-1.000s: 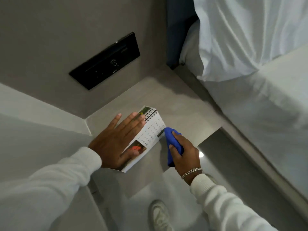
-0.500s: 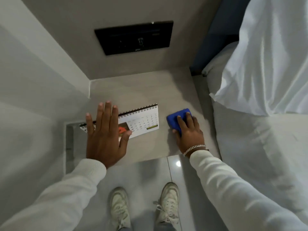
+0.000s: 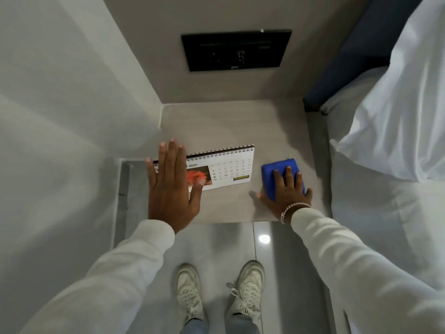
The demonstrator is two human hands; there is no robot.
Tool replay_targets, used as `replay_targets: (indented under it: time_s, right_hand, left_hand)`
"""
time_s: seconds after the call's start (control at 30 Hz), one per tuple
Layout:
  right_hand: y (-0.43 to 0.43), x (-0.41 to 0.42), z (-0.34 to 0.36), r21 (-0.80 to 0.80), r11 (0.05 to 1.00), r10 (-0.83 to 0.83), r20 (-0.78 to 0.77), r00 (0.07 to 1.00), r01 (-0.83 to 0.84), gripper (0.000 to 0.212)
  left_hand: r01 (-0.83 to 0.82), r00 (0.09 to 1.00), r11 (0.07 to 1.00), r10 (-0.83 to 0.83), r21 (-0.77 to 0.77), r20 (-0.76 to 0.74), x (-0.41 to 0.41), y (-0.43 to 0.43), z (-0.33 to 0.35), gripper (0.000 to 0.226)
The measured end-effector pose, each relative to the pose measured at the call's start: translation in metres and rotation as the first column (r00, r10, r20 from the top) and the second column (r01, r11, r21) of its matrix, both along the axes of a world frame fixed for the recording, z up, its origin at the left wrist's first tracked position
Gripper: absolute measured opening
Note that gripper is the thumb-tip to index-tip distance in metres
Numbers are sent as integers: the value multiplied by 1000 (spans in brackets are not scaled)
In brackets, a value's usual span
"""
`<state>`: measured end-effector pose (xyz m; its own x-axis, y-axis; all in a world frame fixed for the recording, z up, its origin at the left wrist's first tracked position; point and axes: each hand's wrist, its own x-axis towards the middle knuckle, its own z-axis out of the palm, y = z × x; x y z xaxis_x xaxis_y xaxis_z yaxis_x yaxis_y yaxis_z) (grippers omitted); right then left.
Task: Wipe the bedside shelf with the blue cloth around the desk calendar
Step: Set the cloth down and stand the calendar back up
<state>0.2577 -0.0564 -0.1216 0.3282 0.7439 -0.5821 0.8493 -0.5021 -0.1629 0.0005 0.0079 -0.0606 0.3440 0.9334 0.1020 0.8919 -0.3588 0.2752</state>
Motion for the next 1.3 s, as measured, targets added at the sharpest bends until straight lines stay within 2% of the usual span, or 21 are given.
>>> replay_targets:
  time_s: [0.03, 0.1, 0.17, 0.23, 0.3, 0.47, 0.57, 0.67, 0.8, 0.97, 1.07, 1.23, 1.3]
  right_hand:
    - [6, -3, 12, 41, 999, -21, -8, 1000, 21, 85]
    - [15, -12, 32, 261, 961, -64, -90, 994, 86, 66]
    - [26, -27, 48, 406, 876, -118, -344, 932, 261, 53]
    - [37, -42, 61, 403, 795, -177, -562, 808, 453, 42]
    - [43, -53, 67, 385, 735, -210, -654, 727, 559, 38]
    - [49, -61, 68, 395, 662, -256, -680, 688, 637, 40]
    - [61, -56, 71, 376, 620, -268, -724, 636, 689, 41]
    - [85, -45, 74, 376, 619, -255, -734, 630, 689, 43]
    - [127, -33, 77, 383, 640, -205, -750, 629, 666, 45]
    - [168, -15, 69, 403, 671, -208, -704, 679, 623, 46]
    - [181, -14, 67, 410, 714, -202, -656, 727, 568, 49]
    - [188, -14, 59, 407, 725, -184, -662, 726, 555, 56]
    - [189, -15, 63, 380, 735, -196, -674, 712, 562, 57]
  left_hand:
    - [-80, 993, 997, 81, -23, 88, -4, -3, 4, 74]
    - [-252, 915, 957, 284, -145, 286, -10, -6, 9, 74]
    - [-386, 733, 851, 518, -357, 441, -17, -5, 8, 71]
    - [-483, 547, 700, 710, -526, 443, -21, 0, 8, 59]
    - [-525, 459, 635, 772, -567, 440, -18, 5, 9, 48]
    - [-469, 241, 591, 800, -656, 549, -17, 24, 9, 53]
    - [-328, 240, 607, 794, -724, 558, -21, 43, 10, 53]
    - [-267, 315, 627, 774, -732, 549, -19, 74, 18, 57]
    - [-182, 292, 675, 731, -715, 617, -10, 125, 24, 49]
    - [-122, 344, 692, 701, -711, 624, -1, 168, 23, 45]
    - [-77, 340, 689, 697, -721, 631, 3, 183, 16, 46]
    - [-67, 348, 700, 684, -711, 641, 8, 186, 4, 50]
    - [-94, 386, 685, 694, -722, 608, 8, 188, 9, 48]
